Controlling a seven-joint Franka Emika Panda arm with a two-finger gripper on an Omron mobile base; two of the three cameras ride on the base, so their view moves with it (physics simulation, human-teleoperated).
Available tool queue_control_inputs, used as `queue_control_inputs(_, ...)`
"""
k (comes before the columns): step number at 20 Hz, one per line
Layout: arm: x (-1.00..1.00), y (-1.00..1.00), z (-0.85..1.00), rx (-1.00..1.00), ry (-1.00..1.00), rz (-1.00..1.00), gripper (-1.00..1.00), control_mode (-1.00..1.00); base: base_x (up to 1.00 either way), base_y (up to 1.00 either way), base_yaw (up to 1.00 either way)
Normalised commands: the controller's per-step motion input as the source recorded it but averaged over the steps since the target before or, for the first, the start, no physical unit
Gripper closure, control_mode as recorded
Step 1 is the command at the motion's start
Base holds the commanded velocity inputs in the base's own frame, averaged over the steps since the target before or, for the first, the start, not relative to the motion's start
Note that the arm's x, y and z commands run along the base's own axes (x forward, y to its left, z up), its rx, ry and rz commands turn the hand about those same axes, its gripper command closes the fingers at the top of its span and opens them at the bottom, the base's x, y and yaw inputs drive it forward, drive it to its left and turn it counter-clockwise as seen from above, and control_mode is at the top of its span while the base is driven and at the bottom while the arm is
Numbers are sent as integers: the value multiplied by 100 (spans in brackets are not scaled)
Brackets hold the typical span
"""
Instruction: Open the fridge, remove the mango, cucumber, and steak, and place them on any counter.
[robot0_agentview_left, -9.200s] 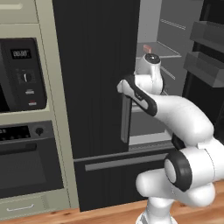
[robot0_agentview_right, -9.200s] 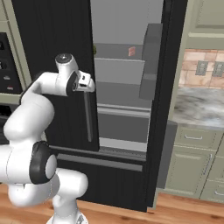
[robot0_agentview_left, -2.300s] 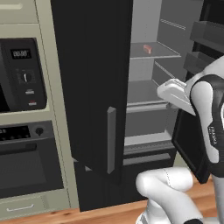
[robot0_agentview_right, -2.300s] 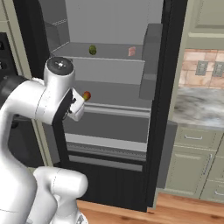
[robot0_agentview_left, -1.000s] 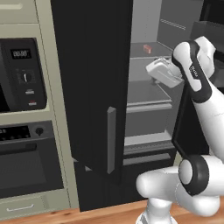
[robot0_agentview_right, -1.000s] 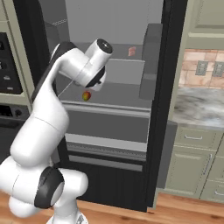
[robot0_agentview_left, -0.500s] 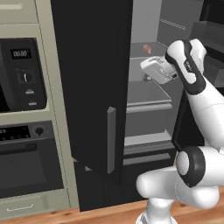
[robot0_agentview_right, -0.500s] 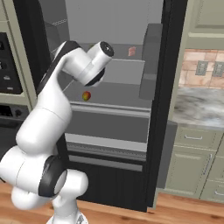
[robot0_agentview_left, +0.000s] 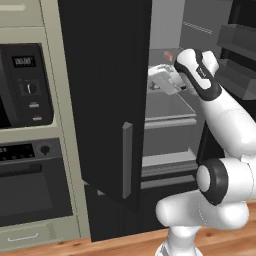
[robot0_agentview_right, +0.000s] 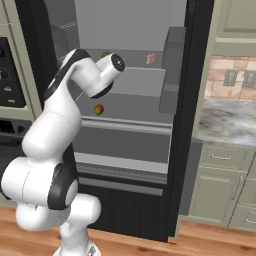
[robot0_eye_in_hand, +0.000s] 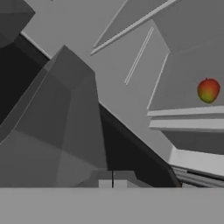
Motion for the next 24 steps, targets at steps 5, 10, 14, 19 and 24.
queue_control_inputs(5, 23, 42, -8, 4, -8, 6, 100, -100, 0, 0, 0)
queue_control_inputs(10, 0, 63, -21, 1, -3, 17, 100, -100, 0, 0, 0)
queue_control_inputs(14, -8, 81, -5, 0, -4, 20, 100, -100, 0, 0, 0)
queue_control_inputs(19, -50, 100, 0, -3, -17, 18, 100, -100, 0, 0, 0)
queue_control_inputs(24, -79, 100, 0, -9, -30, 14, 100, -100, 0, 0, 0)
